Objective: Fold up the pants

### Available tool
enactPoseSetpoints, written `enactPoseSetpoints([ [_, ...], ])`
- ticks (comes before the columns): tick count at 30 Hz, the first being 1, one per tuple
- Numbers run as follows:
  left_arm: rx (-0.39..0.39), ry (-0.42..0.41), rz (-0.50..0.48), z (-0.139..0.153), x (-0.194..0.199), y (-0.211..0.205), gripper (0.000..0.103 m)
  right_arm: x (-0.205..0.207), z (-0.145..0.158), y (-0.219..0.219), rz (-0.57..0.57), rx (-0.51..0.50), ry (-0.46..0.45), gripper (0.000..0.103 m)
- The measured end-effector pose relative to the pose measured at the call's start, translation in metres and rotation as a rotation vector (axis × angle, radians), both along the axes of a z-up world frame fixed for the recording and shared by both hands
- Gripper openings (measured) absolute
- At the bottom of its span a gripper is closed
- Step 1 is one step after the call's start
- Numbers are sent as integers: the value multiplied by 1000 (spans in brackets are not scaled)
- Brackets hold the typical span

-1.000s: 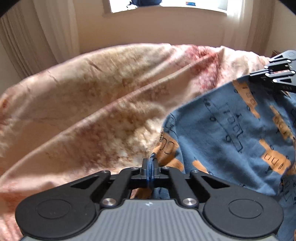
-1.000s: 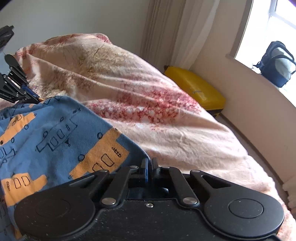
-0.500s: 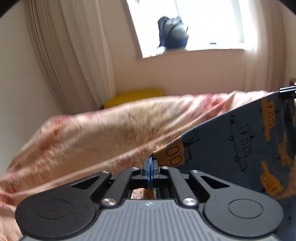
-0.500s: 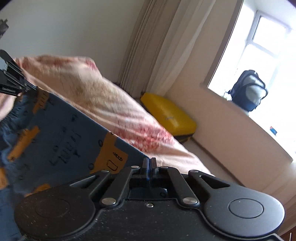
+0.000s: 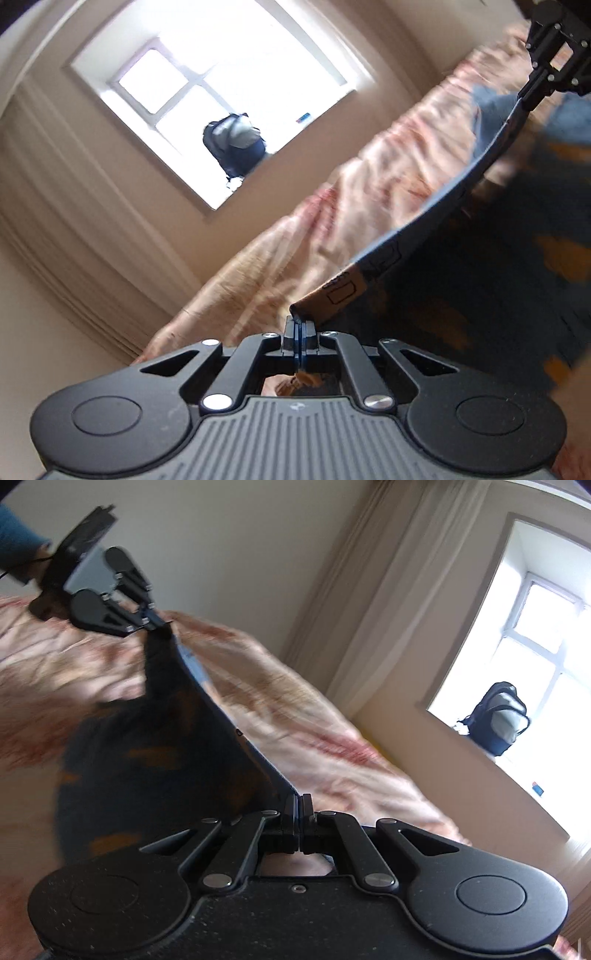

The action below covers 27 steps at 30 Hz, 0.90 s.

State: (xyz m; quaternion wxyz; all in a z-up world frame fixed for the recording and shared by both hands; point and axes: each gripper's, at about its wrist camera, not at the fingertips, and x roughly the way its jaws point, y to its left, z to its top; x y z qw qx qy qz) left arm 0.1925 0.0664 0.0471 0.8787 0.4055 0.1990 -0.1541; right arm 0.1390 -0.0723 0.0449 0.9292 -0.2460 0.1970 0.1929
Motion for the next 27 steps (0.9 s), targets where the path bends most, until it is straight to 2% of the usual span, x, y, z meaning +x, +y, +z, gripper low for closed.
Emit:
enactPoseSetpoints([
  [4,71,54,-30,-37,-13,-6,1,-26,-34,15,39,-27,81,0],
  [11,148,93,-58,-82,-27,-5,1,-30,-71,34,82,-38,166,0],
  [16,128,81,-64,-75,-37,11,1,-29,-66,24,117,13,175,0],
  [21,121,92,-66,-64,-43,20,1,-38,-44,11,139,67,173,0],
  [24,165,111,-88,-76,-47,21,1,-48,-37,14,185,44,186,0],
  [27,180,146,-94,-87,-48,22,1,-54,-43,24,230,-10,224,0],
])
